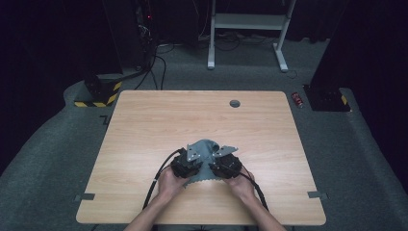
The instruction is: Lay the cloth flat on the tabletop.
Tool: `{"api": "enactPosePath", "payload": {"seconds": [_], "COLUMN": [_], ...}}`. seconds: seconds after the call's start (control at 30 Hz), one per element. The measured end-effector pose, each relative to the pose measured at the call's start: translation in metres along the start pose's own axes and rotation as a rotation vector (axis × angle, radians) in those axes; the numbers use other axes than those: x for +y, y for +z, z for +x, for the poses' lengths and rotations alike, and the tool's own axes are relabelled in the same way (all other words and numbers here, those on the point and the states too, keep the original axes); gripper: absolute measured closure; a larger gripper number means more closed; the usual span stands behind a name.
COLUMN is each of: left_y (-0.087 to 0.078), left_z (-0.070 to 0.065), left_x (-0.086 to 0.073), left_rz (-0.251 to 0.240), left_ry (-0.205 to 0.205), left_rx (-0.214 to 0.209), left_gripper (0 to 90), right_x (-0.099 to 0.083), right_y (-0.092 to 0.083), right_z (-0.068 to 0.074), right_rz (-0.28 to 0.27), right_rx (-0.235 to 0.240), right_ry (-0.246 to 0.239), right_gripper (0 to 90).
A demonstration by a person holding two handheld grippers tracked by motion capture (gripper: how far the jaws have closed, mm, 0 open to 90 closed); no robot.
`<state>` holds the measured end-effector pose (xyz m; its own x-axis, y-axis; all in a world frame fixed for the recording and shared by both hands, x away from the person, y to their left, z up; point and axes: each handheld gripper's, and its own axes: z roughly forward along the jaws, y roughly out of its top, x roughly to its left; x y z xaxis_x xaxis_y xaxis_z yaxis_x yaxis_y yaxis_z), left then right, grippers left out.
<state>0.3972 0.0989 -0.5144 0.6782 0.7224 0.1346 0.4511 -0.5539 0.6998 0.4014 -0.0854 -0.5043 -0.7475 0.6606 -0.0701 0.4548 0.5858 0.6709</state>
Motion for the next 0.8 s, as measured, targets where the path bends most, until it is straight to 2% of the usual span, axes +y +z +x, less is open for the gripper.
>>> {"api": "enactPosePath", "payload": {"seconds": [0.13,0.23,0.37,0.47,0.57,0.63,0.67,0.77,0.8], "left_y": [0.0,-0.001,-0.01,-0.015,-0.022,-0.029,-0.032,-0.041,-0.042], "left_z": [0.003,0.006,0.013,0.02,0.029,0.038,0.041,0.052,0.056], "left_x": [0.0,0.004,0.01,0.011,0.013,0.016,0.018,0.024,0.026], "left_rz": [0.01,0.029,-0.011,-0.022,-0.058,-0.099,-0.11,-0.146,-0.144], "left_ry": [-0.014,-0.016,-0.049,-0.069,-0.119,-0.175,-0.191,-0.217,-0.221], "left_rx": [-0.026,-0.041,-0.073,-0.075,-0.077,-0.092,-0.095,-0.068,-0.057], "left_gripper": [75.9,82.7,89.0,89.4,89.6,89.6,89.6,89.6,89.6], "right_x": [-0.001,-0.003,-0.006,-0.008,-0.012,-0.015,-0.016,-0.022,-0.023], "right_y": [0.004,0.005,0.003,0.001,-0.003,-0.007,-0.009,-0.017,-0.02], "right_z": [0.004,0.007,0.008,0.008,0.011,0.015,0.016,0.023,0.024], "right_rz": [0.01,0.019,0.02,0.022,0.025,0.024,0.027,0.02,0.015], "right_rx": [-0.001,-0.004,-0.008,-0.004,0.01,0.03,0.033,0.059,0.06], "right_ry": [-0.021,-0.047,-0.072,-0.078,-0.104,-0.127,-0.137,-0.156,-0.161], "right_gripper": [60.3,66.8,81.0,85.4,87.2,87.5,87.6,87.7,87.8]}}
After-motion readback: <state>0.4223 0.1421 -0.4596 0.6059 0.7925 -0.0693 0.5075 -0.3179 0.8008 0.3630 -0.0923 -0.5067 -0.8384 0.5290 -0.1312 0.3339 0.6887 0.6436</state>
